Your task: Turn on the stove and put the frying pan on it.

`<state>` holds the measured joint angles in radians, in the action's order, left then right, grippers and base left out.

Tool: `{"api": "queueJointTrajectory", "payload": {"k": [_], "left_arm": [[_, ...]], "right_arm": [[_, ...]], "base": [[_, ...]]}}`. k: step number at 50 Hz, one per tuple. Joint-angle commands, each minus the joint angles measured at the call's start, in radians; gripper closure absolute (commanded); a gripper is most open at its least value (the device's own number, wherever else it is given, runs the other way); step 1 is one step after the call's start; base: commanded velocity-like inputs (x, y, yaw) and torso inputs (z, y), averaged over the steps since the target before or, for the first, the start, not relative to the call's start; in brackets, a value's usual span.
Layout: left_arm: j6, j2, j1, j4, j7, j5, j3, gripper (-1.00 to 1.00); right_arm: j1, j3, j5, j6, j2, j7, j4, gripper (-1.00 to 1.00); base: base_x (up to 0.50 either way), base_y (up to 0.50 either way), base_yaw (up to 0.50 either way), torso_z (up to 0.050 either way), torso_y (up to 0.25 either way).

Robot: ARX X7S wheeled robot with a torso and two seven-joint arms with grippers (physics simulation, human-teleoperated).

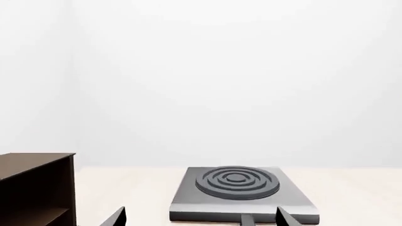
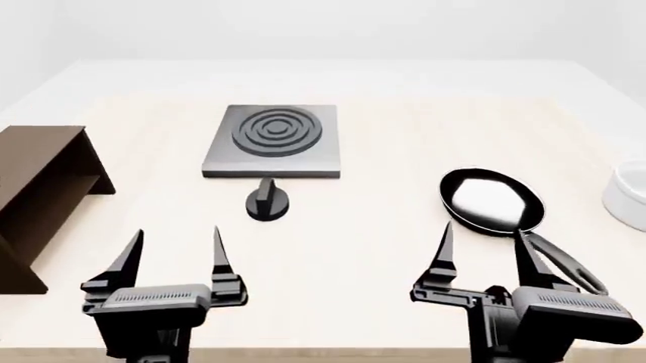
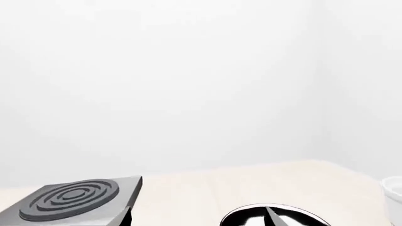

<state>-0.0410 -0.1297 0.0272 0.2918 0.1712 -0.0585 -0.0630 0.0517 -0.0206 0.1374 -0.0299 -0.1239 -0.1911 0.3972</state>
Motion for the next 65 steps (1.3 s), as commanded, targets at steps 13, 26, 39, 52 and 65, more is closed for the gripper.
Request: {"api": "queueJointTrajectory", "payload": {"k": [13, 26, 39, 52, 65], "left_arm": [[-0.003, -0.022, -0.008, 0.002, 0.032, -0.003, -0.017, -1.00], [-0.001, -0.031, -0.013, -0.002, 0.041, -0.015, -0.025, -1.00], [0.017, -0.044, -0.030, -0.014, 0.057, -0.031, -0.014, -1.00], [-0.011, -0.050, -0.070, -0.224, 0.077, -0.031, 0.005, -1.00], [-0.028, -0.046, -0.082, -0.374, 0.077, -0.038, -0.005, -1.00]], "right_arm": [[-0.007, -0.012, 0.018, -0.005, -0.026, -0.030, 0.014, -1.00], [-0.012, -0.010, 0.019, 0.006, -0.027, -0.059, 0.008, -1.00], [-0.004, -0.039, 0.007, 0.011, -0.046, -0.055, -0.004, -1.00], [-0.007, -0.052, 0.009, 0.005, -0.055, -0.063, -0.015, -1.00], [-0.005, -0.062, 0.019, 0.005, -0.065, -0.066, -0.015, -1.00]], "base": [[0.50, 0.00, 0.00, 0.000, 0.000], [0.50, 0.00, 0.00, 0.000, 0.000], [0.00, 0.00, 0.00, 0.000, 0.001], [0.00, 0.00, 0.00, 0.000, 0.000], [0.00, 0.00, 0.00, 0.000, 0.000]]}}
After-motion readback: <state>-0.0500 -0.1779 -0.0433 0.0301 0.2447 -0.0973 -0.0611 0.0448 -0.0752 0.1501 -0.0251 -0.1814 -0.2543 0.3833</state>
